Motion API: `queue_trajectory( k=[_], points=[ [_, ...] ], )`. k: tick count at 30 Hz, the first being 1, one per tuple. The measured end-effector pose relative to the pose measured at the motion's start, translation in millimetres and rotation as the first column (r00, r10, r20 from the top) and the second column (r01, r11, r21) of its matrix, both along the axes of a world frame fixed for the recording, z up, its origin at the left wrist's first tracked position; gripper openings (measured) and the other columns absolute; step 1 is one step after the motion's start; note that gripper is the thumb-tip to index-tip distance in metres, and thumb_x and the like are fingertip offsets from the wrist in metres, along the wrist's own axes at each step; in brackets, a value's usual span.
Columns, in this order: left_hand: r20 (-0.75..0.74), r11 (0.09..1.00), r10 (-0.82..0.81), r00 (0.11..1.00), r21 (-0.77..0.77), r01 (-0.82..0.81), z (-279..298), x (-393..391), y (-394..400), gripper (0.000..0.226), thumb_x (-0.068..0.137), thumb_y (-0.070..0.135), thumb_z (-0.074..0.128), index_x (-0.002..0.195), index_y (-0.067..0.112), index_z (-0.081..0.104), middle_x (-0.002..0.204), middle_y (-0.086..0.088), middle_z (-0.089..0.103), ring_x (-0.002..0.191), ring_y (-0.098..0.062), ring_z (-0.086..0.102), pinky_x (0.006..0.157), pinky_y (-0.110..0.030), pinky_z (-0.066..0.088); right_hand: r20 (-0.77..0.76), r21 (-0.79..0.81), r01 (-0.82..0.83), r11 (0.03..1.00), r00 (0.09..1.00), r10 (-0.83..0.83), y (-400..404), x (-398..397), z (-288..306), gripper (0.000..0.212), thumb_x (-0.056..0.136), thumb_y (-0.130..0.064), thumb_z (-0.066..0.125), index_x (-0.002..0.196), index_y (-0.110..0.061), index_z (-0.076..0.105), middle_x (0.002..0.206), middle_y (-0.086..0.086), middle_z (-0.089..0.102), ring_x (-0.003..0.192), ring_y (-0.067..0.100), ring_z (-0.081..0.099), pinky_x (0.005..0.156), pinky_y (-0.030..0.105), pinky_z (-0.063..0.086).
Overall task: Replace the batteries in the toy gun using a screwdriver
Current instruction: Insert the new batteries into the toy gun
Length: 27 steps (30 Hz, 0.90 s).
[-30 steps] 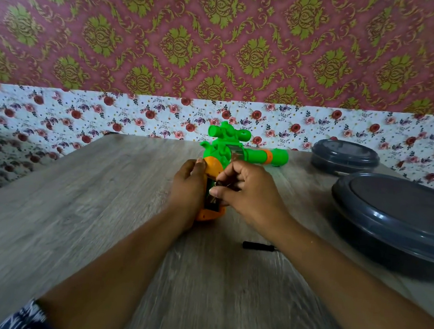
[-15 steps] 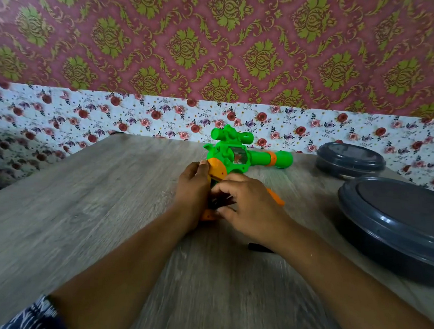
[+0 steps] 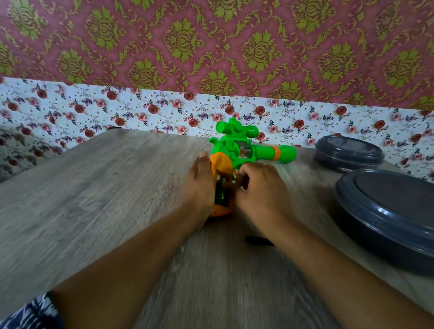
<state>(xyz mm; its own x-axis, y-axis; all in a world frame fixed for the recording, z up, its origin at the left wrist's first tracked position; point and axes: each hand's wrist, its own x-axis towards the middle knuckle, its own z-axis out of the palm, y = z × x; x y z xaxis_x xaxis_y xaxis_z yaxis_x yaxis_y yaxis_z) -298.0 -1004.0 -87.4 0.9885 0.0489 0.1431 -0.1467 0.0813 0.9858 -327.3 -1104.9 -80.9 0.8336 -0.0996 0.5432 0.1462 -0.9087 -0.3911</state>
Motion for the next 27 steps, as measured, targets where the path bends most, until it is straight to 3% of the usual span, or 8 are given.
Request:
queue_trajectory(
  k=[2, 4, 7, 11, 14, 18, 21, 27],
  points=[
    [0.091, 0.999, -0.025, 0.996, 0.032, 0.022, 0.7, -5.3, -0.7, 0.033, 0.103, 0.030, 0.022, 0.092, 0.024, 0.053, 0.087, -0.006, 0.059, 0.065, 0.009, 0.063, 0.061, -0.009, 0.051, -0.019, 0.063, 0.051, 0.997, 0.999, -0.050, -6.7, 5.6, 0.3, 0.024, 0.073, -0.020, 0.069, 0.069, -0.025, 0.046, 0.077, -0.001, 0.056, 0.086, 0.024, 0.055, 0.062, 0.029, 0.034],
    [0.124, 0.996, -0.088, 0.988, 0.036, 0.085, 1.2, -7.8, -0.6, 0.029, 0.102, 0.019, 0.024, 0.091, 0.019, 0.050, 0.073, -0.002, 0.053, 0.044, 0.006, 0.058, 0.040, -0.008, 0.043, -0.041, 0.094, 0.061, 0.994, 0.998, -0.057, -11.9, 6.3, 1.5, 0.034, 0.071, -0.026, 0.075, 0.063, -0.027, 0.041, 0.074, -0.005, 0.052, 0.080, 0.021, 0.055, 0.060, 0.028, 0.034],
    [0.122, 0.979, -0.202, 0.972, 0.068, 0.195, -2.0, -2.4, 2.2, 0.022, 0.095, 0.007, 0.033, 0.098, 0.018, 0.051, 0.076, -0.007, 0.058, 0.050, -0.007, 0.060, 0.044, -0.019, 0.047, -0.053, 0.098, 0.061, 0.993, 0.997, -0.056, -13.7, 3.3, 1.6, 0.038, 0.072, -0.027, 0.073, 0.057, -0.028, 0.038, 0.072, -0.007, 0.052, 0.077, 0.019, 0.055, 0.058, 0.027, 0.032],
    [0.141, 0.967, -0.210, 0.968, 0.179, 0.184, -4.0, -1.0, 2.9, 0.030, 0.081, 0.000, 0.044, 0.107, 0.013, 0.050, 0.077, -0.001, 0.056, 0.058, -0.003, 0.058, 0.047, -0.018, 0.045, -0.050, 0.076, 0.047, 0.996, 0.998, -0.043, -11.8, -0.2, 3.4, 0.033, 0.075, -0.023, 0.067, 0.057, -0.025, 0.040, 0.068, -0.006, 0.053, 0.071, 0.018, 0.051, 0.051, 0.027, 0.030],
    [0.121, 0.978, -0.189, 0.975, 0.117, 0.175, -2.5, -4.3, 3.0, 0.018, 0.091, 0.004, 0.041, 0.100, 0.014, 0.053, 0.078, -0.003, 0.056, 0.067, -0.014, 0.056, 0.044, -0.015, 0.045, -0.104, 0.055, -0.045, 0.997, 0.993, 0.051, -12.6, -2.5, 8.6, 0.018, 0.074, -0.019, 0.066, 0.067, -0.023, 0.050, 0.078, 0.001, 0.062, 0.080, 0.024, 0.059, 0.061, 0.032, 0.044],
    [0.045, 0.984, -0.175, 0.983, 0.035, 0.174, -2.1, -2.6, 2.4, 0.025, 0.095, 0.014, 0.035, 0.085, 0.027, 0.054, 0.080, -0.004, 0.058, 0.071, -0.021, 0.057, 0.059, -0.033, 0.052, -0.206, -0.043, -0.199, 0.979, 0.961, 0.186, -7.7, -11.4, 15.3, 0.024, 0.071, -0.014, 0.063, 0.065, -0.024, 0.042, 0.073, 0.001, 0.053, 0.081, 0.029, 0.059, 0.055, 0.028, 0.032],
    [-0.007, 0.984, -0.179, 0.984, 0.011, 0.179, -4.4, 2.4, 3.0, 0.024, 0.094, 0.019, 0.033, 0.084, 0.026, 0.054, 0.080, -0.008, 0.057, 0.072, -0.026, 0.056, 0.061, -0.039, 0.052, -0.210, -0.169, -0.230, 0.958, 0.958, 0.193, -3.9, -17.0, 18.5, 0.011, 0.074, -0.019, 0.062, 0.082, -0.021, 0.055, 0.077, 0.002, 0.052, 0.084, 0.029, 0.059, 0.060, 0.029, 0.033],
    [-0.006, 0.974, -0.223, 0.975, 0.037, 0.223, -1.8, -1.9, 5.2, 0.022, 0.096, 0.023, 0.031, 0.087, 0.026, 0.051, 0.083, -0.006, 0.055, 0.066, -0.019, 0.055, 0.058, -0.029, 0.047, -0.081, -0.450, -0.191, 0.872, 0.982, 0.173, 3.4, -23.5, 19.6, 0.027, 0.083, -0.028, 0.055, 0.108, -0.017, 0.053, 0.100, 0.012, 0.062, 0.094, 0.034, 0.058, 0.064, 0.031, 0.030]
  ],
)
